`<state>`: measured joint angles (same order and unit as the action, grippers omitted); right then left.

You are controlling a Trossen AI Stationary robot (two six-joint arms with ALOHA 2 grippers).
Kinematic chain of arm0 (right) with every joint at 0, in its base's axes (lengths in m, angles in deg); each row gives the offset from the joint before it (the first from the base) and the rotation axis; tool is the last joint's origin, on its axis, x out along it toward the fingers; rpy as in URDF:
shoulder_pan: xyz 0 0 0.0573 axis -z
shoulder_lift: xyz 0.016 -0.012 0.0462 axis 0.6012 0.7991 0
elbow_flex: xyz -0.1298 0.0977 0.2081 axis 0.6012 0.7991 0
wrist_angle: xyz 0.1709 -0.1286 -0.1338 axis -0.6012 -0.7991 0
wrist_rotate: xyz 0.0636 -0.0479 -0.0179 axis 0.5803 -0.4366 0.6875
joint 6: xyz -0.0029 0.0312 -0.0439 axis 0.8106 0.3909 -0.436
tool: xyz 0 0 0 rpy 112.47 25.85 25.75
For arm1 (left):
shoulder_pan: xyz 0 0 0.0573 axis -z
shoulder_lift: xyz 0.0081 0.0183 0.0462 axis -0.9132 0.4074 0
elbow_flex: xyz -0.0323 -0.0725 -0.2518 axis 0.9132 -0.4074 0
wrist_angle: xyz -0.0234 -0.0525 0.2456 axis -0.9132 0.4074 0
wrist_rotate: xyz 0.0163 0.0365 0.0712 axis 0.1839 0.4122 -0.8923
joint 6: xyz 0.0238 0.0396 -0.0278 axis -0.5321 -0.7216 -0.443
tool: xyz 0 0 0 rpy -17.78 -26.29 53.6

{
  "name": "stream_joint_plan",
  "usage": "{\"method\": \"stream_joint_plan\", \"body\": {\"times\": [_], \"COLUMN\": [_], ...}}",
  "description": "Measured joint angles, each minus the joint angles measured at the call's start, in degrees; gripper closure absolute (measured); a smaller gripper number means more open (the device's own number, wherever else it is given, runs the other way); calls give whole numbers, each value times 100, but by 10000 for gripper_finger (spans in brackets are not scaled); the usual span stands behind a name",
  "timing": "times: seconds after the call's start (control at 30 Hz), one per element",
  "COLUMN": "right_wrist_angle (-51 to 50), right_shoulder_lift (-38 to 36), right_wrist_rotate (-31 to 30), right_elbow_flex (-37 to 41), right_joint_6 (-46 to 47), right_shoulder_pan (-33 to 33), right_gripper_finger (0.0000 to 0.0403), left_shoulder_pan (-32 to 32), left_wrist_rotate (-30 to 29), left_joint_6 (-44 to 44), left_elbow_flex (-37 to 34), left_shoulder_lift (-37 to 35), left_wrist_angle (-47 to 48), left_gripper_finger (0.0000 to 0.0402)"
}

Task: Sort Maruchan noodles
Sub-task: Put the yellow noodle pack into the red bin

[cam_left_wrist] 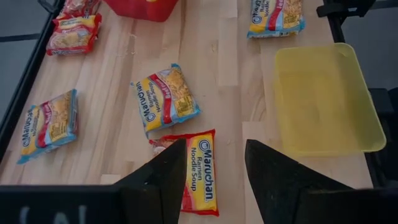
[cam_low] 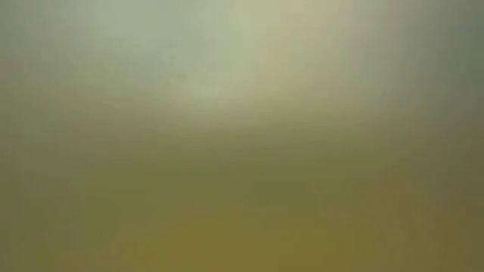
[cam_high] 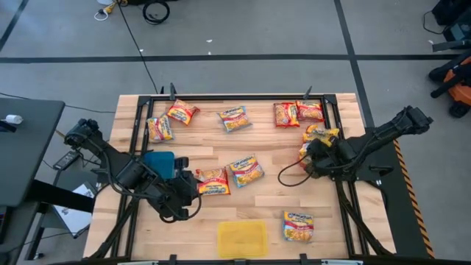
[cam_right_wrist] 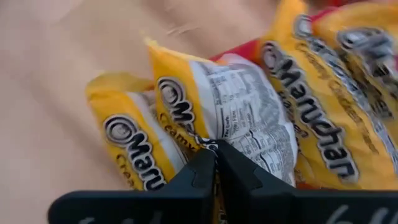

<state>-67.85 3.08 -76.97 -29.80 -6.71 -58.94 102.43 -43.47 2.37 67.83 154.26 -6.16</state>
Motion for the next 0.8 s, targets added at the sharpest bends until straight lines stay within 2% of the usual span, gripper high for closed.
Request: {"method": "stream_joint_plan", "body": {"times": [0.1,0.33,0.57,0.67,0.8], "right_wrist_angle": [128,1036,683,435,255], "right_shoulder_lift": [5,44,200,179,145], "right_wrist_rotate": [543,2471,3853,3727,2862], "right_elbow_flex": [-347,-499,-502,-502,-517], "right_joint_6": [-344,-707,-434,-380,-598], "right_shoulder_pan": [-1,-69,-412,-481,-465], "right_gripper_finger": [360,330,328,329,330], "left_shoulder_pan": [2,13,15,15,10], "left_wrist_rotate": [2,4,175,158,79], "left_joint_6": [2,65,92,66,36], "left_elbow_flex": [0,0,0,0,0], "left_shoulder_lift": [0,0,0,0,0], "left_wrist_angle": [-1,-3,-2,-3,-1], "left_gripper_finger": [235,235,235,235,235]}}
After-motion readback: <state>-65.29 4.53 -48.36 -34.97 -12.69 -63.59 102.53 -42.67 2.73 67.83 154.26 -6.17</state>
